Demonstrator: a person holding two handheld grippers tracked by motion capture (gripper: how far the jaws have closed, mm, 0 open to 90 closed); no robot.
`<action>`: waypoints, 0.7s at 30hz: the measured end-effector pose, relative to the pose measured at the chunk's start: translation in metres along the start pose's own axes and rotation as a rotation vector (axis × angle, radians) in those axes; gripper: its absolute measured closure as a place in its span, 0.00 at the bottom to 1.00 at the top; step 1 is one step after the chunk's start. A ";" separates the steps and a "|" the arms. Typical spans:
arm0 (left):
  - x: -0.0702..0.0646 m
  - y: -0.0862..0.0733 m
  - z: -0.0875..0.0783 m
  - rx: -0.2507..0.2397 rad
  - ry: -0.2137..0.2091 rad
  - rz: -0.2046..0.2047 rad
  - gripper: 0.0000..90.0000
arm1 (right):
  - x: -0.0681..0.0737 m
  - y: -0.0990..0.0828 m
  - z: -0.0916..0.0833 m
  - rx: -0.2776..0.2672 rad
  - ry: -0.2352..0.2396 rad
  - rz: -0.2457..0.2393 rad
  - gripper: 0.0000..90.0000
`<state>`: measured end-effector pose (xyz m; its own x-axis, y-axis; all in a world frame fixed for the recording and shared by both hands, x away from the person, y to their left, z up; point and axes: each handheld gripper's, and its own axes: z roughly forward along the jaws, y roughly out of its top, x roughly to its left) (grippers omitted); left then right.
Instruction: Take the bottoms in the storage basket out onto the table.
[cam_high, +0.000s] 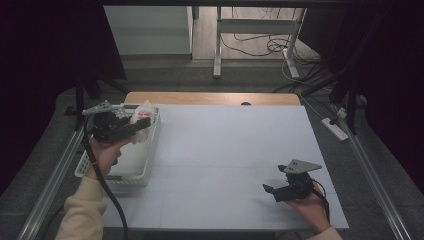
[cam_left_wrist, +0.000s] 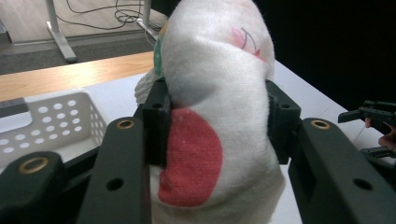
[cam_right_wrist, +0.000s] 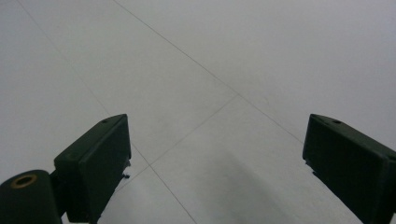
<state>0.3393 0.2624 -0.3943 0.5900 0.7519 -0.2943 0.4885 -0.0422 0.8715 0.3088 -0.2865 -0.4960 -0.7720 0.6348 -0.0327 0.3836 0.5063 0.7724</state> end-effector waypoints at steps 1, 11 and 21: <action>0.000 0.000 0.000 0.000 0.000 0.000 0.60 | 0.000 0.000 0.000 0.000 0.000 0.000 0.09; -0.012 0.001 0.010 0.001 -0.038 0.021 0.60 | 0.000 0.000 0.000 -0.001 0.001 0.000 0.09; -0.022 0.001 0.025 0.018 -0.081 0.042 0.60 | 0.000 0.000 0.000 0.000 0.002 0.001 0.09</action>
<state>0.3426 0.2296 -0.3966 0.6596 0.6938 -0.2890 0.4732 -0.0846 0.8769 0.3089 -0.2862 -0.4963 -0.7729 0.6338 -0.0306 0.3841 0.5057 0.7725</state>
